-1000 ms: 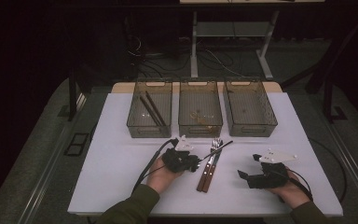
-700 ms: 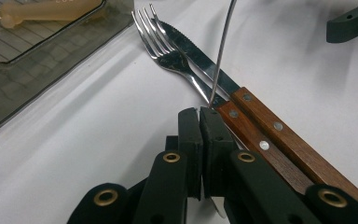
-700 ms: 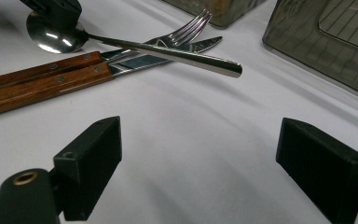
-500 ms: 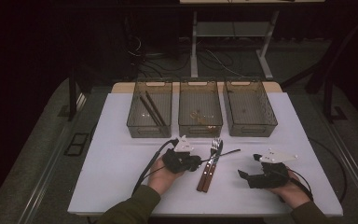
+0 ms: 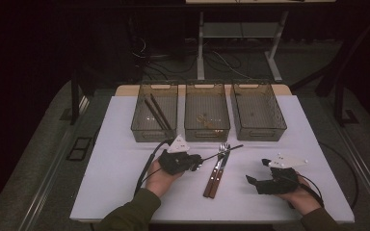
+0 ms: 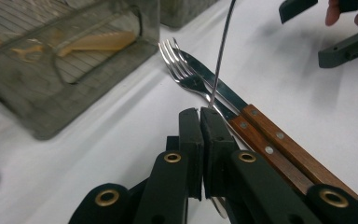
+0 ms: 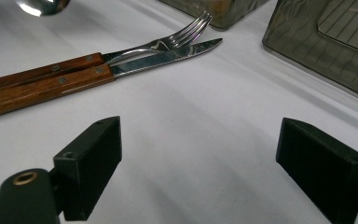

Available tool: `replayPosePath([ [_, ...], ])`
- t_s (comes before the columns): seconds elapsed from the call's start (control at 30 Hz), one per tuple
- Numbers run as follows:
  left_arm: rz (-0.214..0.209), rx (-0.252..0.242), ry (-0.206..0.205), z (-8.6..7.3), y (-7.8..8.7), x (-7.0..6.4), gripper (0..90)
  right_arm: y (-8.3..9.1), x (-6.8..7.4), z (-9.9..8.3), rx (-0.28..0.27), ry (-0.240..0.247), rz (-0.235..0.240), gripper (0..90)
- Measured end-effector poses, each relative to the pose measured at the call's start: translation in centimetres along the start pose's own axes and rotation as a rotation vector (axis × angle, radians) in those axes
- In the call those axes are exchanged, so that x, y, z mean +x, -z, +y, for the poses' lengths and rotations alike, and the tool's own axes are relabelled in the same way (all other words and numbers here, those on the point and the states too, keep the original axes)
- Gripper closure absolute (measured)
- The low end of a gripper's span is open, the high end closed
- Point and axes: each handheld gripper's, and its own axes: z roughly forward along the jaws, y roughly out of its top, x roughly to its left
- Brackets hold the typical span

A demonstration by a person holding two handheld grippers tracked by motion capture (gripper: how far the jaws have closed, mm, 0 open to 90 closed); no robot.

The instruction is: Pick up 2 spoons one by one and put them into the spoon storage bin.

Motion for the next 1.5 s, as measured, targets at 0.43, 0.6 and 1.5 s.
replayPosePath([
  [0.43, 0.046, -0.055, 0.041, -0.2, 2.2, 1.8, 88.1, 0.0, 0.1, 0.0, 0.004, -0.005, 0.001, 13.8],
  [0.6, 0.058, -0.068, 0.057, 0.0, 2.6, 2.5, 88.1, 0.0, 0.0, 0.0, 0.006, -0.007, -0.001, 13.8],
  [1.5, 0.126, -0.133, 0.084, 5.6, 1.1, 6.0, 88.1, 0.1, -0.2, -0.1, -0.002, -0.020, -0.013, 13.7],
])
